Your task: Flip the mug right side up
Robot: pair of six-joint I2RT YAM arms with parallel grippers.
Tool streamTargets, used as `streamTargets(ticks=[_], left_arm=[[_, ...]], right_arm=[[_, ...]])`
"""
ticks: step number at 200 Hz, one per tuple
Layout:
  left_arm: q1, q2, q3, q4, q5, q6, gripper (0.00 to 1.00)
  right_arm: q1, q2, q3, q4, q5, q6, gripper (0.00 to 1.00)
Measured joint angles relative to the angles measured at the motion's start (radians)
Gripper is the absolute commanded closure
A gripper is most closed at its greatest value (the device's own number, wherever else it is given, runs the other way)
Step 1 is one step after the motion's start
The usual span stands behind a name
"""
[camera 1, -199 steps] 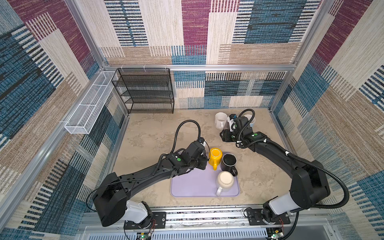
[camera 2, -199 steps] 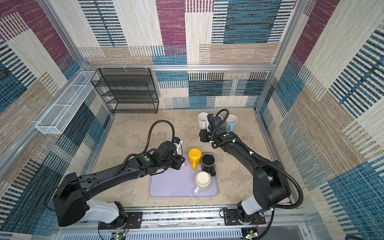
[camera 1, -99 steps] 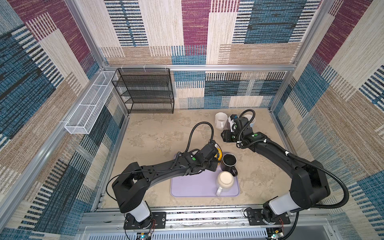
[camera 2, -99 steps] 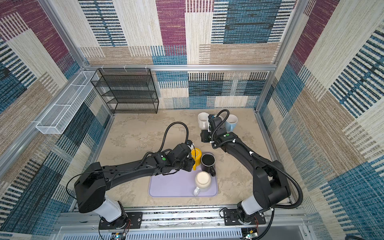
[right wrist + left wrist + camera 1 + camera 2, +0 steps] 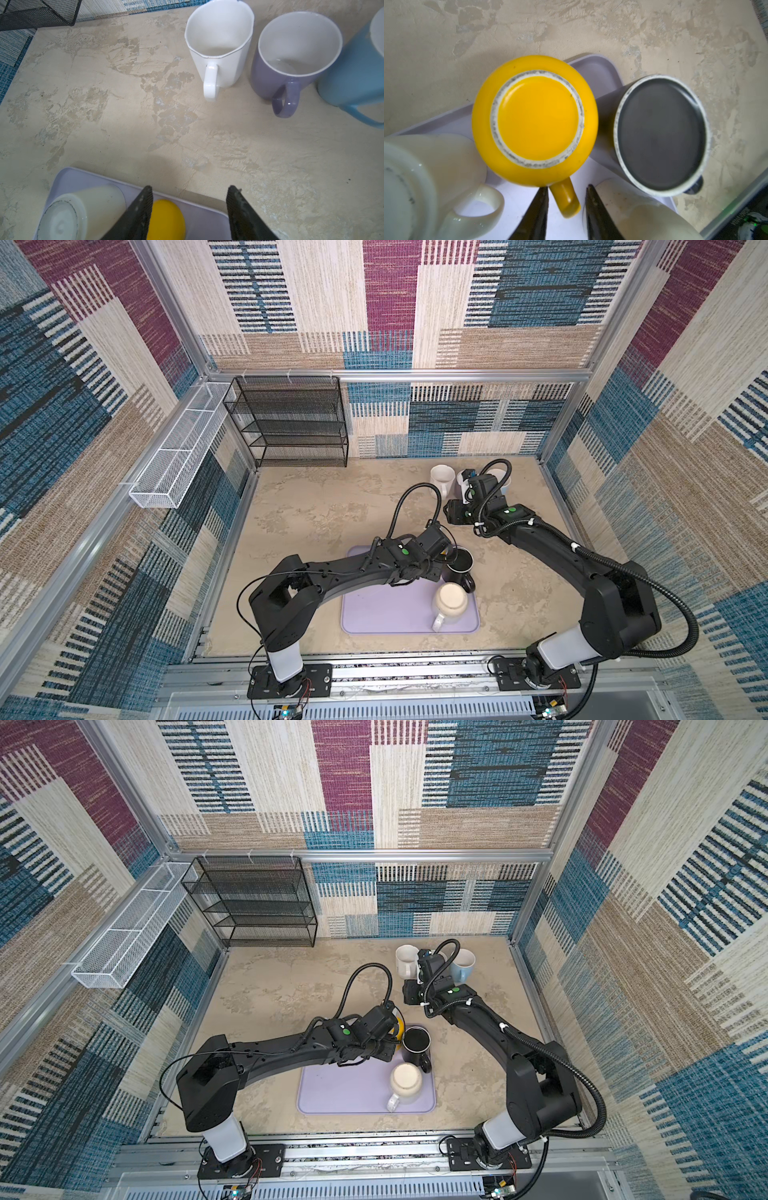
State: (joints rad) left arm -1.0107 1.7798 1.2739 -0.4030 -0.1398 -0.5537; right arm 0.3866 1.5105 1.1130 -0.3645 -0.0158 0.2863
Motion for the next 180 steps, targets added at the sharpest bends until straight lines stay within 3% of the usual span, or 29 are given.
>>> streamTargets(ticks=[180], left_arm=[[0.001, 0.016, 0.041, -0.148, -0.063, 0.071, 0.70]], right_arm=[[-0.002, -0.012, -0.007, -0.003, 0.001, 0.000, 0.41]])
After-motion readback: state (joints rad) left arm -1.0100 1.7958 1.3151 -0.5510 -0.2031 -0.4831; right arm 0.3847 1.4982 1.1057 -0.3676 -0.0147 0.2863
